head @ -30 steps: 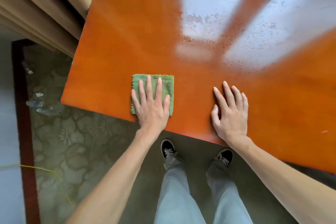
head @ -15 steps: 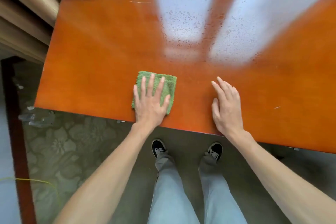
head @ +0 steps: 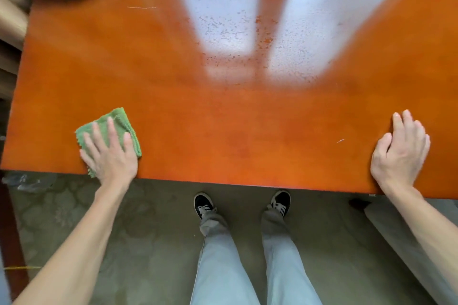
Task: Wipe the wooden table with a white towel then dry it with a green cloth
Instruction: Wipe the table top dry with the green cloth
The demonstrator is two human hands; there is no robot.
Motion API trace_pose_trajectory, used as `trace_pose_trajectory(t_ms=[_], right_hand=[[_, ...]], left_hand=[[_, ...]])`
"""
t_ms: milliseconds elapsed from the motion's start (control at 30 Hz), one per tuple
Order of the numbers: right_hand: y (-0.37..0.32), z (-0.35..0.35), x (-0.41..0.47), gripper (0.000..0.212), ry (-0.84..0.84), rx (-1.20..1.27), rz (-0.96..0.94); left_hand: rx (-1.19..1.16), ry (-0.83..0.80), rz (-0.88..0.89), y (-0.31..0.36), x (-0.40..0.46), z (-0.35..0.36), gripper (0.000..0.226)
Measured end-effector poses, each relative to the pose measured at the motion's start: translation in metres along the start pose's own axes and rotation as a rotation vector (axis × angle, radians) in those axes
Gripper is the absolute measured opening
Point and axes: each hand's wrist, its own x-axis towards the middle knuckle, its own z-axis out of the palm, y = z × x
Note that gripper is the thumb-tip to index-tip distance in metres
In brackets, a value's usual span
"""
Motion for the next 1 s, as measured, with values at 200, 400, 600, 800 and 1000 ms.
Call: trace_pose_trajectory(t_ms=[200,400,600,800,1000], right_hand=[[0.004,0.003,0.001,0.053,0.024,0.021,0.012],[0.007,0.006,0.004,0.049,0.044,0.023,-0.001],[0.012,0.008,0.004,0.046,0.080,0.108,-0.022],[0.010,0.007,0.005,0.046,0.073,0.064,-0.016],[0.009,0.006,0.004,0.047,0.082,0.071,-0.012]], left_hand=[[0.029,-0.055,0.411,0.150,-0.118,0.049,0.060],[0.106,-0.206,0.674,0.297,-0.250,0.096,0.065],[0.138,-0.218,0.873,0.345,-0.267,0.104,0.067],[0.110,-0.178,0.503,0.279,-0.157,0.069,0.064],[0.018,-0.042,0.012,0.127,-0.046,0.025,0.059]])
